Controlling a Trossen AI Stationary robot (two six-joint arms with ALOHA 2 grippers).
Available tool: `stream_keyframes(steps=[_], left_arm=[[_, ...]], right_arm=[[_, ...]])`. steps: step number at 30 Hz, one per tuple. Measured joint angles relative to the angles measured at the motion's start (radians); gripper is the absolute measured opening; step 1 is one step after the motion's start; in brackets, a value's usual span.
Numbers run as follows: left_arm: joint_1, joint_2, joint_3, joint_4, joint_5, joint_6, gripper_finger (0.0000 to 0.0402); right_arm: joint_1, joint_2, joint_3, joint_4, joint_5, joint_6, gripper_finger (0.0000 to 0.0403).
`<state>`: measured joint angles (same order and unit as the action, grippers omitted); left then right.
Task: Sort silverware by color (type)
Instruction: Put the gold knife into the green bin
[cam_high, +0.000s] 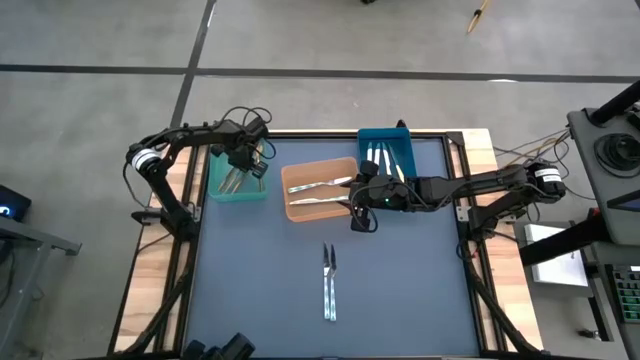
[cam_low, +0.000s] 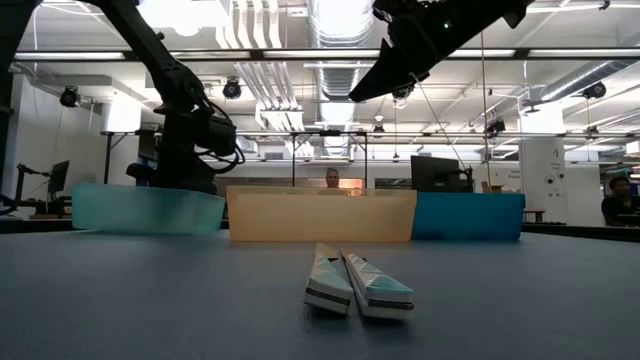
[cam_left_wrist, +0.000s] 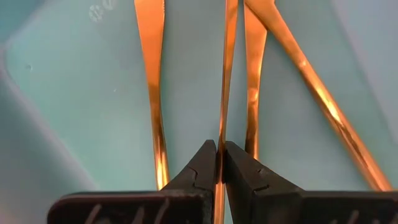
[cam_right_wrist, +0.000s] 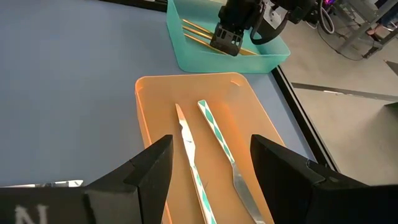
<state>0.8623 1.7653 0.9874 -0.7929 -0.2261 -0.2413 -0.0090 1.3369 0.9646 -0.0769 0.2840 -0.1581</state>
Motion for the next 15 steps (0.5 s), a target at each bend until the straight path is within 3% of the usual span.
stream_keyframes(steps=[6, 15], left_arm=[[0.0, 0.0, 0.0, 0.004, -0.007, -0.001, 0.0004], [0.0, 0.0, 0.0, 0.015, -0.017, -0.007, 0.0055]], right_arm=[[0.0, 0.0, 0.0, 0.0, 0.0, 0.0, 0.0205], [0.0, 0.0, 0.0, 0.0, 0.0, 0.0, 0.0205]])
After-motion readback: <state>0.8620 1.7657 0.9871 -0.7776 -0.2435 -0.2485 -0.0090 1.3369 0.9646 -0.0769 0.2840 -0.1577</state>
